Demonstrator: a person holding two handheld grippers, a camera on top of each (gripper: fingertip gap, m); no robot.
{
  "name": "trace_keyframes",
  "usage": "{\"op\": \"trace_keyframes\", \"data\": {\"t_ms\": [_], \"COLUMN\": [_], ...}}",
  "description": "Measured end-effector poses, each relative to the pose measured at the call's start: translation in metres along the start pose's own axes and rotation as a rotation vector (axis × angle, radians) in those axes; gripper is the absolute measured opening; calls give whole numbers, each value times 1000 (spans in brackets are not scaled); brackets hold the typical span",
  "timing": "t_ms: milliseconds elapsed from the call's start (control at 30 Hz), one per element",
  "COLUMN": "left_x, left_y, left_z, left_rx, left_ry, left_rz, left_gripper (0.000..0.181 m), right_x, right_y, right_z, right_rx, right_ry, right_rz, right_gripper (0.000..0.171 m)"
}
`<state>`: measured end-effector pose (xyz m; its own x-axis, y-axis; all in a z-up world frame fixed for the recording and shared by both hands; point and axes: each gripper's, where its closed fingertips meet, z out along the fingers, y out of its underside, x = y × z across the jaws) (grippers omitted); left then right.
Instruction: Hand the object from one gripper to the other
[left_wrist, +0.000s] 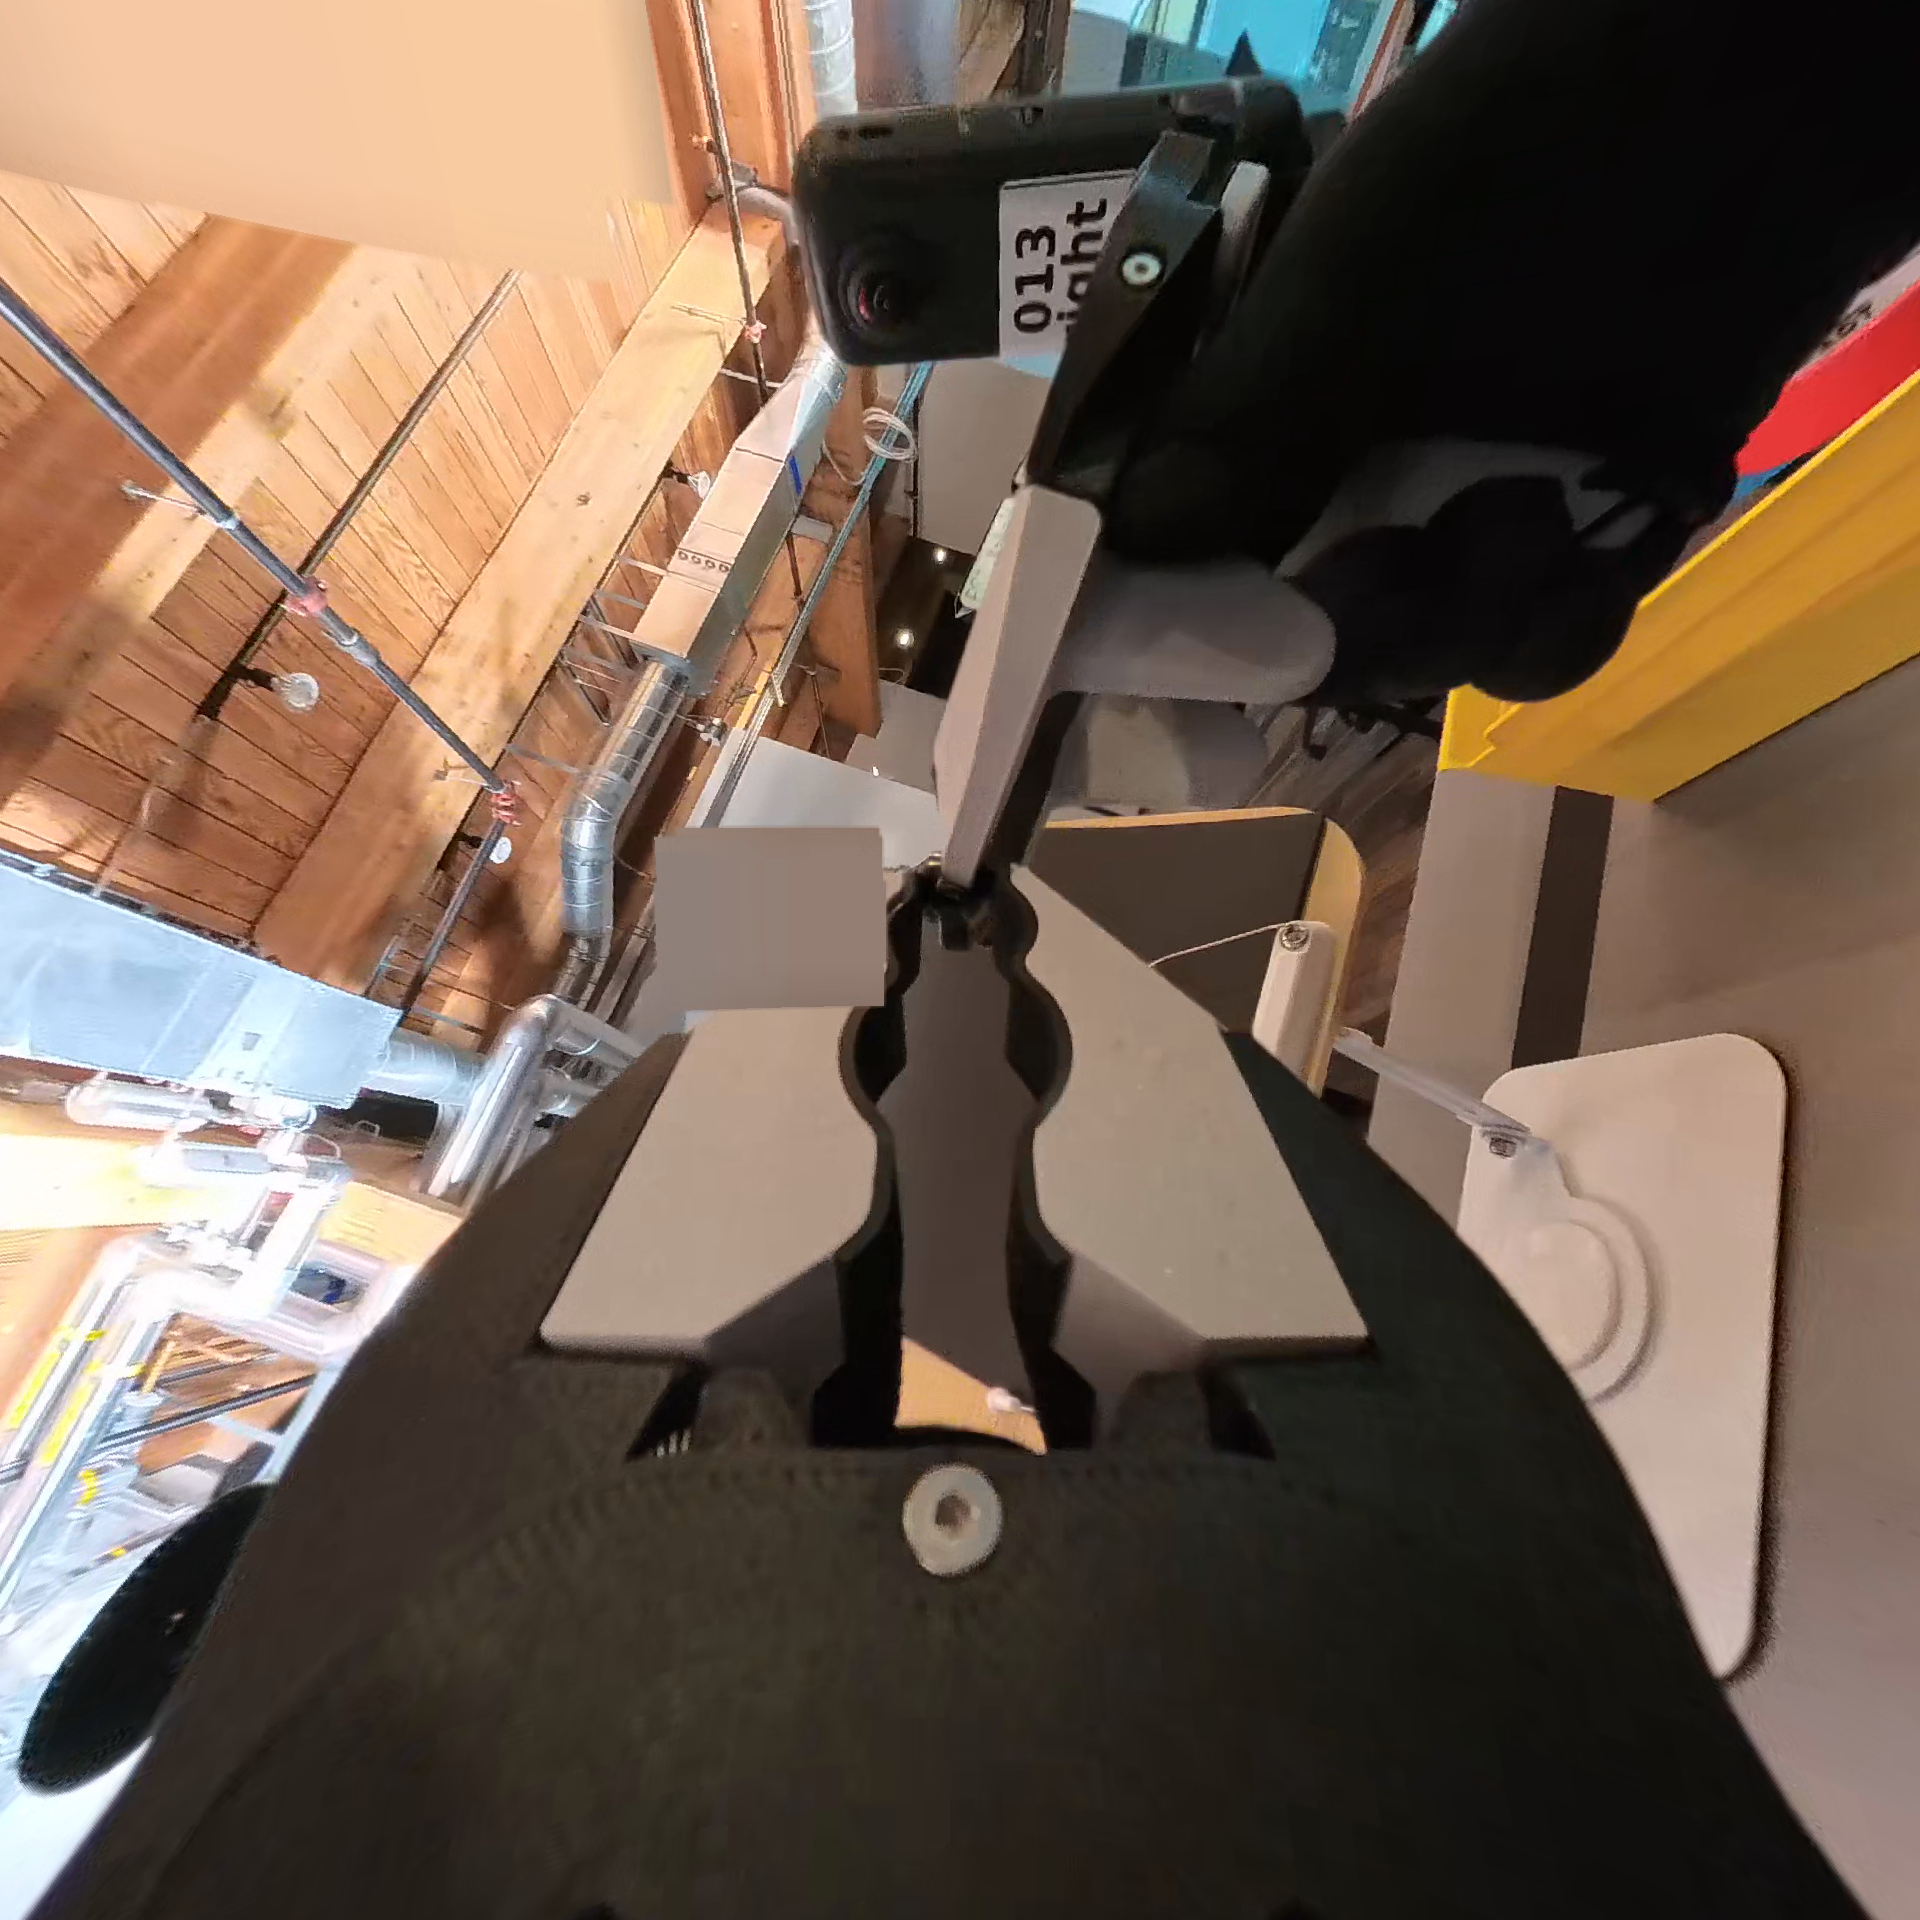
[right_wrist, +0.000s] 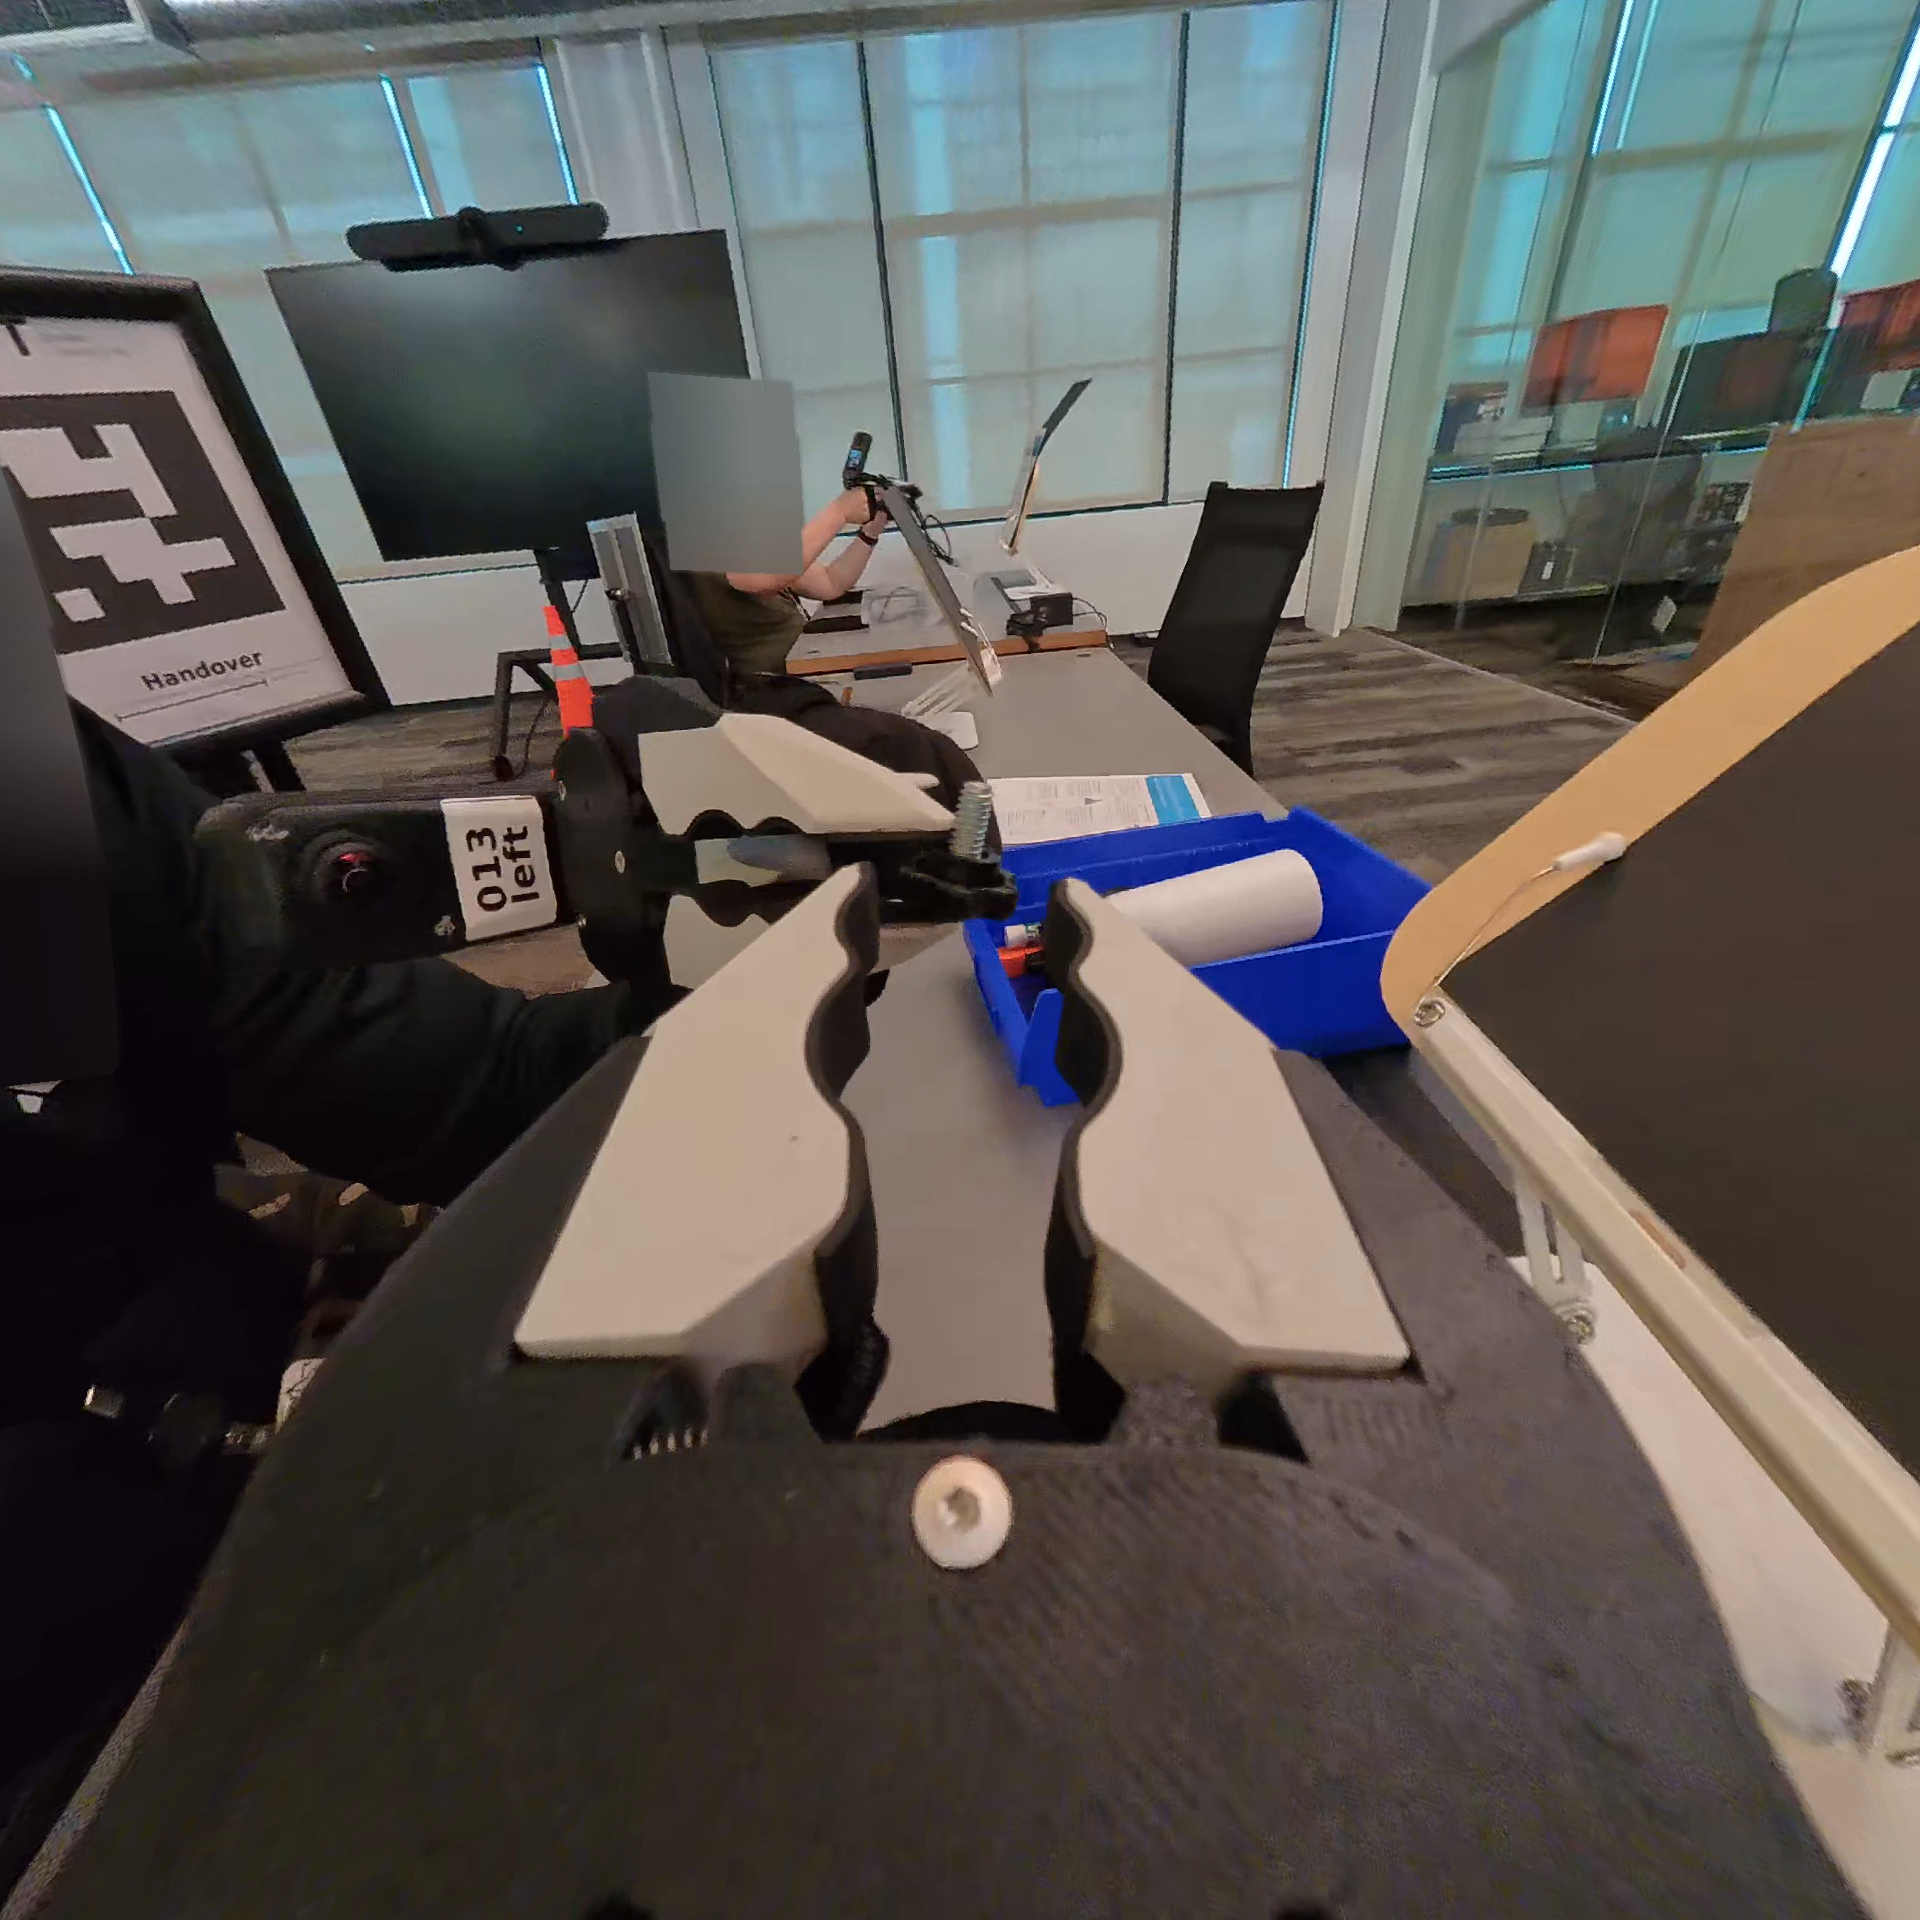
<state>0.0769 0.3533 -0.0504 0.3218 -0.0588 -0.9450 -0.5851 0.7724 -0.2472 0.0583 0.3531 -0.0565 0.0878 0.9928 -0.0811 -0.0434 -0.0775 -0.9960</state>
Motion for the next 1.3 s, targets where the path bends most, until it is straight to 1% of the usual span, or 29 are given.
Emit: {"op": "trace_keyframes", "data": {"t_ms": [100, 200, 467, 567, 633, 767, 900, 1033, 1200, 1300], "left_x": [1, 1, 1, 0, -4, -11, -4, 2, 6, 7], "left_y": [1, 2, 5, 5, 4, 5, 5, 4, 2, 2], "left_z": [1, 2, 3, 3, 2, 0, 0, 2, 1, 2], "left_rx": [-9, -15, -28, -17, -8, 20, 24, 17, 25, 22], "left_ry": [-4, -2, -4, 6, -7, -21, 16, 42, 63, 62], "left_rz": [16, 15, 2, -44, -65, -127, -102, -78, -71, -69], "left_gripper": [11, 11, 11, 11, 26, 40, 43, 41, 30, 29], "right_x": [1, 2, 5, 6, 7, 4, -2, -6, -7, -8], "right_y": [1, 1, 0, -2, -3, -2, 3, 5, 8, 9], "right_z": [-1, -1, 0, -1, -4, -7, -5, -3, -2, -1], "right_rx": [-3, -7, -9, 6, 18, 15, -4, -16, -27, -34], "right_ry": [7, 13, 45, 45, 38, 9, -38, -62, -68, -75], "right_rz": [-2, -6, -48, -46, -35, -27, -7, 3, 12, 12], "right_gripper": [23, 20, 19, 19, 19, 19, 20, 20, 20, 19]}}
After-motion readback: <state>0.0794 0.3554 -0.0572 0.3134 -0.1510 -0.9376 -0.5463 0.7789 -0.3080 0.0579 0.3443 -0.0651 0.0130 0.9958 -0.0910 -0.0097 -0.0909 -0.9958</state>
